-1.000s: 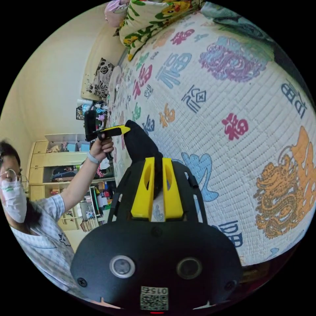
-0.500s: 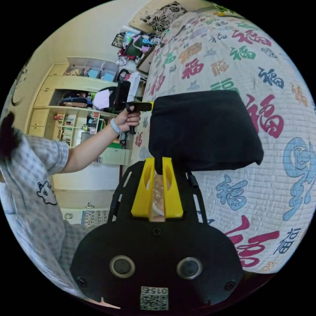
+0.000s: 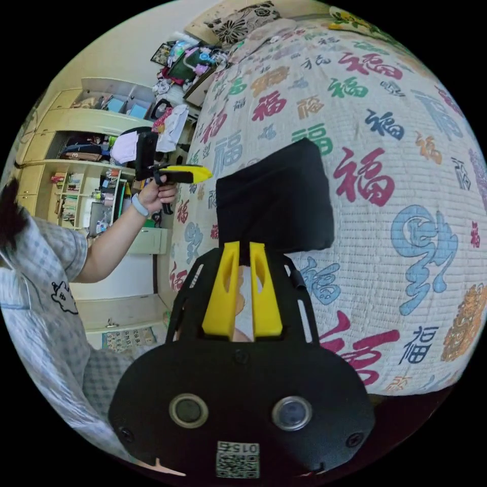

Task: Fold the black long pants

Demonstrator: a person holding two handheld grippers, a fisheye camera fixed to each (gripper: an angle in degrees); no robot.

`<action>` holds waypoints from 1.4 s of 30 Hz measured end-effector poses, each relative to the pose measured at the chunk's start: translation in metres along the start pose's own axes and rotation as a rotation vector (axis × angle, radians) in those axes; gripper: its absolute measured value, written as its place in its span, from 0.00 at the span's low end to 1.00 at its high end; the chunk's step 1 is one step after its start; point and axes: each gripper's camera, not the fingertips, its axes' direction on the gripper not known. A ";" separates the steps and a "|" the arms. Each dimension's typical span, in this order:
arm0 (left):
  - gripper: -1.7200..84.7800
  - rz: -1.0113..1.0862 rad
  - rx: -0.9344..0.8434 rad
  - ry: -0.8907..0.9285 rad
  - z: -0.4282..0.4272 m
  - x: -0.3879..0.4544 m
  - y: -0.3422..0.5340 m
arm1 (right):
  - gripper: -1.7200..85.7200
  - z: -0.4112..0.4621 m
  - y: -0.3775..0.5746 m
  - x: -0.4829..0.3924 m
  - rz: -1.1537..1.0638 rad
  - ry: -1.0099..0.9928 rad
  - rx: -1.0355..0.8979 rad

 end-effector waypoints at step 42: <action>0.09 -0.145 -0.141 -0.106 0.095 -0.036 -0.093 | 0.03 -0.029 -0.004 0.185 0.412 -0.236 0.369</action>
